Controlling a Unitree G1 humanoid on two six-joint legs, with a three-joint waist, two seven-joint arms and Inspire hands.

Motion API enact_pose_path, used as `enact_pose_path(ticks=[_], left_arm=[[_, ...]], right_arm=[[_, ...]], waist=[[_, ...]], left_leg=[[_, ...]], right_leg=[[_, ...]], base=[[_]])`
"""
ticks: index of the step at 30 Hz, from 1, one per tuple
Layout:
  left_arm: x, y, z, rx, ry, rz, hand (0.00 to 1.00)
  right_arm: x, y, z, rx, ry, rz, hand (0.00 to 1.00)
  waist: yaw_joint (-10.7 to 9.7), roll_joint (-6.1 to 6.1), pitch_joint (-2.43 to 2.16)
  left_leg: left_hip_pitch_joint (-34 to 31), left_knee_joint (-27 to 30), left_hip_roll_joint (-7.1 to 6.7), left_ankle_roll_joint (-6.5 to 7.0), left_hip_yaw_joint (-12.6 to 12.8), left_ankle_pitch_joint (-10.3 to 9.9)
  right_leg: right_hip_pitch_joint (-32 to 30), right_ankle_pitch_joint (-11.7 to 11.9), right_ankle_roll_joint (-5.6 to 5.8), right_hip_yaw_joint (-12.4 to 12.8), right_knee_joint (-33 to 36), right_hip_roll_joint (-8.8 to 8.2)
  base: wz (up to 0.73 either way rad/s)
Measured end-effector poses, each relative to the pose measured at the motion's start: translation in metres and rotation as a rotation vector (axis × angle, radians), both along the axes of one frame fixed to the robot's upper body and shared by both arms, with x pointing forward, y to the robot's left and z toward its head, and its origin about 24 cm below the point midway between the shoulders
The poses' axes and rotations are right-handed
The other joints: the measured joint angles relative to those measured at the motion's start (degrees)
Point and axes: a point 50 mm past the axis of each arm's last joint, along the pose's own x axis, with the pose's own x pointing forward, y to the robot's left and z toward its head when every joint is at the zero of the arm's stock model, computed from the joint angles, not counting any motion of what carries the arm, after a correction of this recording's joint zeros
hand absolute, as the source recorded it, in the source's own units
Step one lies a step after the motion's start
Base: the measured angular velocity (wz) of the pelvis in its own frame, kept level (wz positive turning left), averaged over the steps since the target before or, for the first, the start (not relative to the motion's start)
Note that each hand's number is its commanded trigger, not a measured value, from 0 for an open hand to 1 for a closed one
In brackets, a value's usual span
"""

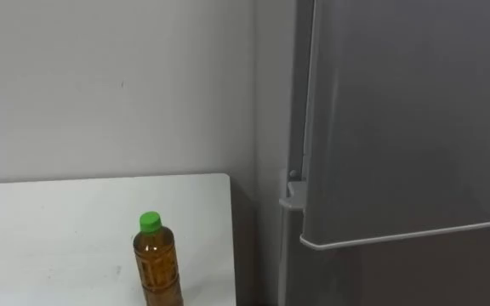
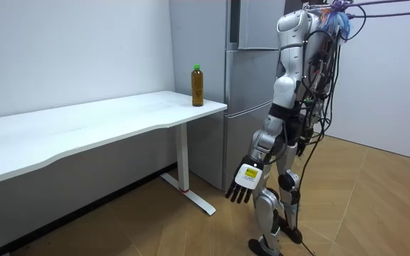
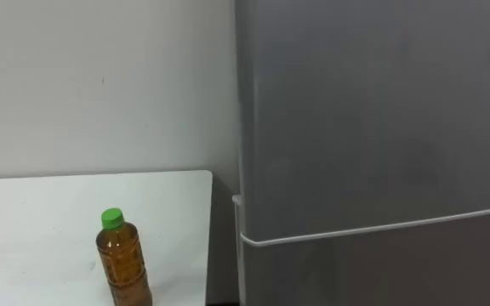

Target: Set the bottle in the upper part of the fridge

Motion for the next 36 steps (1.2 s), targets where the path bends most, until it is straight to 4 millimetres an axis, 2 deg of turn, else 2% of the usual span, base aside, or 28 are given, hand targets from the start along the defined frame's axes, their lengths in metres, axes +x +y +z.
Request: enact_pose_path(ticks=[9,19,25,31,36], left_arm=[[-0.001,0.002,0.001,0.04,0.055,-0.148,0.0],[-0.012,0.002,0.001,0.071,0.127,-0.175,0.0],[-0.014,0.003,0.001,0.101,0.168,-0.196,0.0],[-0.011,0.011,0.004,0.16,0.162,-0.142,0.0],[0.004,0.024,0.009,0.252,0.109,-0.092,0.0]], right_arm=[[0.002,0.0,0.0,-0.003,-0.012,-0.007,0.0],[0.001,0.002,-0.001,0.005,-0.013,-0.035,0.0],[-0.001,0.002,-0.001,0.005,-0.006,-0.037,0.0],[-0.008,0.0,0.0,0.007,0.015,-0.056,0.0],[-0.008,-0.006,0.001,-0.007,0.019,-0.033,0.0]], waist=[[-0.1,0.22,-0.04],[-0.3,0.21,-0.06],[-0.3,0.24,-0.07],[-0.1,0.59,-0.22],[-0.1,1.14,-0.38]], left_leg=[[-0.8,0.2,0.31,0.03,-0.2,-0.2],[-0.9,0.9,0.35,-0.01,-0.3,-0.2],[-1.0,0.8,0.23,-0.02,-1.3,-0.2],[-1.5,0.7,0.04,-0.02,-2.0,-0.2],[-1.7,0.2,-0.13,0.01,-2.0,-0.2]], right_leg=[[-0.4,0.0,-0.09,-0.1,0.0,0.29],[0.1,0.0,-0.13,-0.5,0.0,0.31],[0.5,0.0,-0.13,-1.3,-0.8,0.31],[0.4,0.0,-0.1,-2.1,-1.0,0.16],[0.1,0.0,-0.05,-2.3,-0.8,0.05]], base=[[0.0],[0.0],[0.07],[0.07],[0.01]])
